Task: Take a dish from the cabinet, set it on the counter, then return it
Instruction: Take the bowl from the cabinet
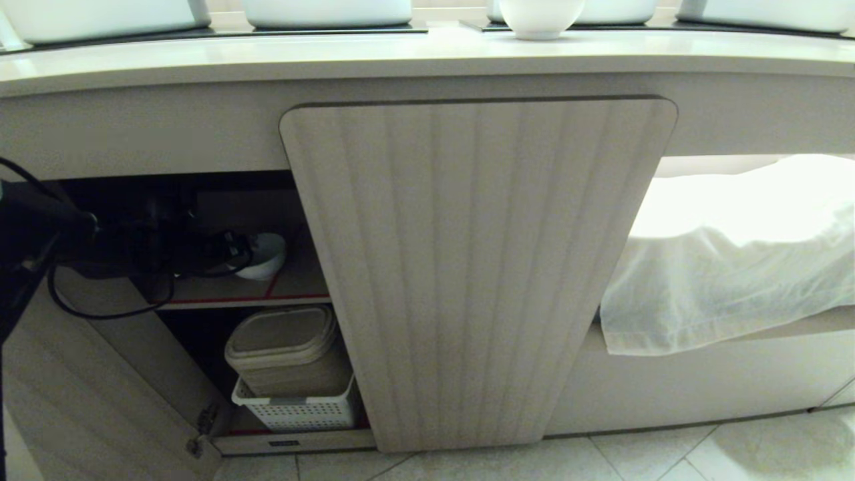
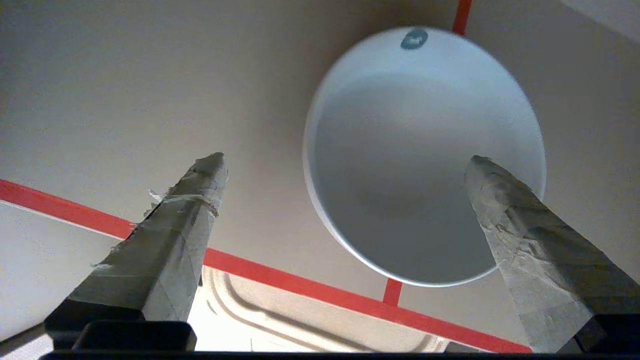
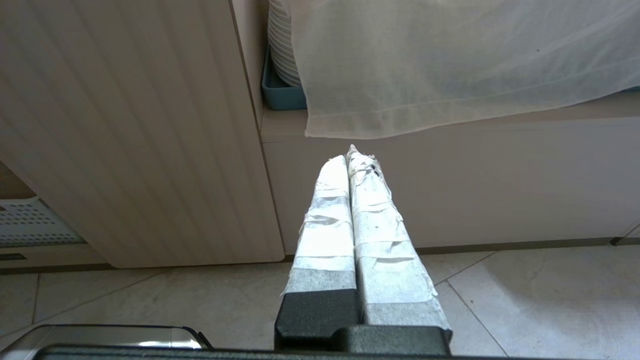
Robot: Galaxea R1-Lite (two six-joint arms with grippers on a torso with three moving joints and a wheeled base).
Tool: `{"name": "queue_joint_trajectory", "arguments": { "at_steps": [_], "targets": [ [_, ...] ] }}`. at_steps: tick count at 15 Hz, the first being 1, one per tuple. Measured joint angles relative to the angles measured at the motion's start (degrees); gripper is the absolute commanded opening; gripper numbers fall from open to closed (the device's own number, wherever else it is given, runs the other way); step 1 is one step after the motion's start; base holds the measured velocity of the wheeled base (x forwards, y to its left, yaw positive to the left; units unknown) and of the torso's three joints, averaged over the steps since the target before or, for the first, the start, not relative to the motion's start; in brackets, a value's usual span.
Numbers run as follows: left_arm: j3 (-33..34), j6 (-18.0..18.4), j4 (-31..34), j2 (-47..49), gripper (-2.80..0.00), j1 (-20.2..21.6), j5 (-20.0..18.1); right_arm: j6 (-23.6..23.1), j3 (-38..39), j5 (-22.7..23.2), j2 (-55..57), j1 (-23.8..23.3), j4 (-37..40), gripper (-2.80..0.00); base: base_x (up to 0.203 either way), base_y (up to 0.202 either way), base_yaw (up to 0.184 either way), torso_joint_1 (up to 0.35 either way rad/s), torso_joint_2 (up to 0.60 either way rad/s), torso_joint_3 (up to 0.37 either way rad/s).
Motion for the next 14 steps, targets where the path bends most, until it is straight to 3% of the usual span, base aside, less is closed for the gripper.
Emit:
{"name": "queue_joint_trajectory", "arguments": {
  "at_steps": [14],
  "targets": [
    [0.4,1.0,-0.5,1.6,0.00,0.9,0.5,0.0,0.0,0.0,0.0,0.0,0.0,-2.80,0.000,0.000,0.000,0.000,0.00,0.000]
  ]
}}
